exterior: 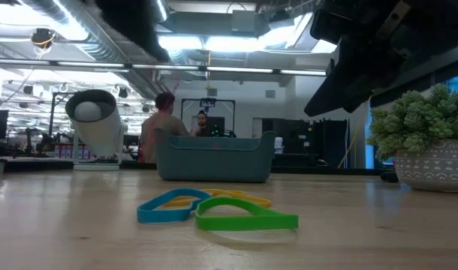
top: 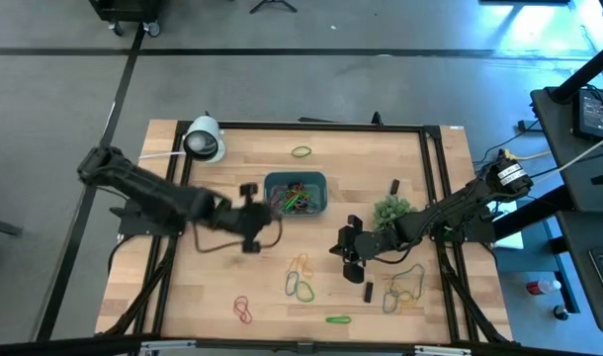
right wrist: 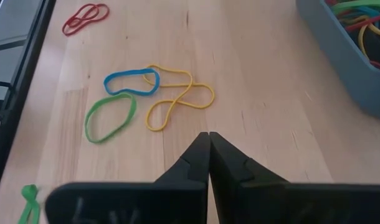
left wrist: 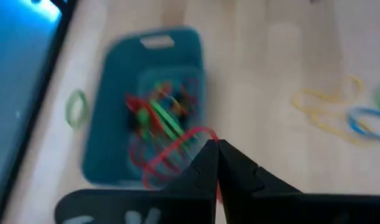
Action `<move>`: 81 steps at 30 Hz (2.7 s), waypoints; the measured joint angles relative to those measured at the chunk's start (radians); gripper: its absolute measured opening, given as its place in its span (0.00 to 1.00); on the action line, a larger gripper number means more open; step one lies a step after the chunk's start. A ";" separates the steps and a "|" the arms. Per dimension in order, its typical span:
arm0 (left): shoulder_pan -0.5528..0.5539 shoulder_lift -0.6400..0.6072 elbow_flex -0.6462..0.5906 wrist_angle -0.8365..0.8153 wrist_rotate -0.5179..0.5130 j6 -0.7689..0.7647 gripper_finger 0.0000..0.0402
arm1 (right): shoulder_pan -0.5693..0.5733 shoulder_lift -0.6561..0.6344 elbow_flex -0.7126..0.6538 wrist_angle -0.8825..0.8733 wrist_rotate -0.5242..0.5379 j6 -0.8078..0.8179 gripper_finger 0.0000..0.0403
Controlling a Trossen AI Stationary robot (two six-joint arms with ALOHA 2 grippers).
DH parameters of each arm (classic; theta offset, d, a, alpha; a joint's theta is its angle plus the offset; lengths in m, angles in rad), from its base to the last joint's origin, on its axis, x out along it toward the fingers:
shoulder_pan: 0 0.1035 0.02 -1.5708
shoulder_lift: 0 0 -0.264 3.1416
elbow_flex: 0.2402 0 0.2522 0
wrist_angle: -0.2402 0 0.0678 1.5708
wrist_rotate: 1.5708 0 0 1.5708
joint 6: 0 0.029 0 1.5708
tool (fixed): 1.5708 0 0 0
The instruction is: Pick and place rubber bands into bin
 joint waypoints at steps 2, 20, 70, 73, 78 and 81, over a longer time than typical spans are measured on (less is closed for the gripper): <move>0.081 0.007 0.012 0.069 0.045 0.110 0.00 | 0.000 0.000 0.000 0.000 0.000 0.000 0.02; 0.512 0.267 0.015 0.259 0.381 0.313 0.01 | 0.000 0.000 0.000 0.005 0.001 -0.023 0.02; 0.168 -0.376 -0.700 0.545 0.227 -0.177 0.00 | 0.237 0.004 0.328 -0.846 -0.082 0.808 0.01; 0.168 -0.376 -0.700 0.561 0.206 -0.160 0.01 | 0.316 0.007 0.305 -0.879 -0.122 0.990 0.01; 0.168 -0.375 -0.700 0.577 0.189 -0.157 0.01 | 0.409 0.007 0.227 -0.883 -0.176 1.236 0.08; 0.167 -0.375 -0.700 0.580 0.190 -0.160 0.00 | 0.448 0.007 0.163 -0.838 -0.222 1.338 0.14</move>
